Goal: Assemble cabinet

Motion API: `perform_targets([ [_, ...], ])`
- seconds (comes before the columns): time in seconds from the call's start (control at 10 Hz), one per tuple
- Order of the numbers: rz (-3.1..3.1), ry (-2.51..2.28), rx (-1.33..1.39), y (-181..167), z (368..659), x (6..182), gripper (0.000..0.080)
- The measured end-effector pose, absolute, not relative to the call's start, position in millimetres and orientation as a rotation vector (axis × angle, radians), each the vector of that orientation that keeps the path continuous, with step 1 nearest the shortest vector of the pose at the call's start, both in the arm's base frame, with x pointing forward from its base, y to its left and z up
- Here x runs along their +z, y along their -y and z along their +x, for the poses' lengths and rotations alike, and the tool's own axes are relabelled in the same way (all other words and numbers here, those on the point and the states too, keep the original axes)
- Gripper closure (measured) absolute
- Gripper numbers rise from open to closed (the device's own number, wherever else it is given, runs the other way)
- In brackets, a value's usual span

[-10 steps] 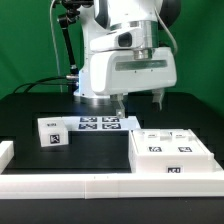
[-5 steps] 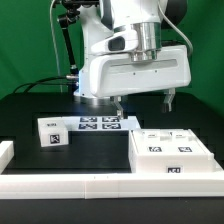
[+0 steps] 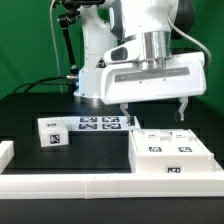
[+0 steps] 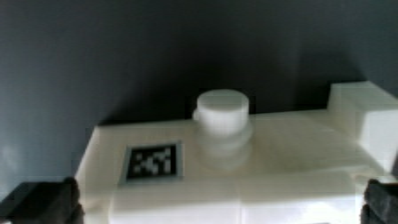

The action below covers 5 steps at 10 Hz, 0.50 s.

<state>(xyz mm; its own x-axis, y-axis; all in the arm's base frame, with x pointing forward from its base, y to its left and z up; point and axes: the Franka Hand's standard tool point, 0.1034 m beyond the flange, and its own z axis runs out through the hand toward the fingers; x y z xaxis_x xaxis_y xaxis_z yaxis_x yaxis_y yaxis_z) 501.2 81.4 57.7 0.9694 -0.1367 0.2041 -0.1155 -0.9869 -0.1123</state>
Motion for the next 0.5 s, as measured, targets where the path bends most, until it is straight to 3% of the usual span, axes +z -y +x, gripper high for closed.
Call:
perform_targets([
  [0.5,-2.993,-0.328,-0.331,-81.4,500.8,51.6,0.0002],
])
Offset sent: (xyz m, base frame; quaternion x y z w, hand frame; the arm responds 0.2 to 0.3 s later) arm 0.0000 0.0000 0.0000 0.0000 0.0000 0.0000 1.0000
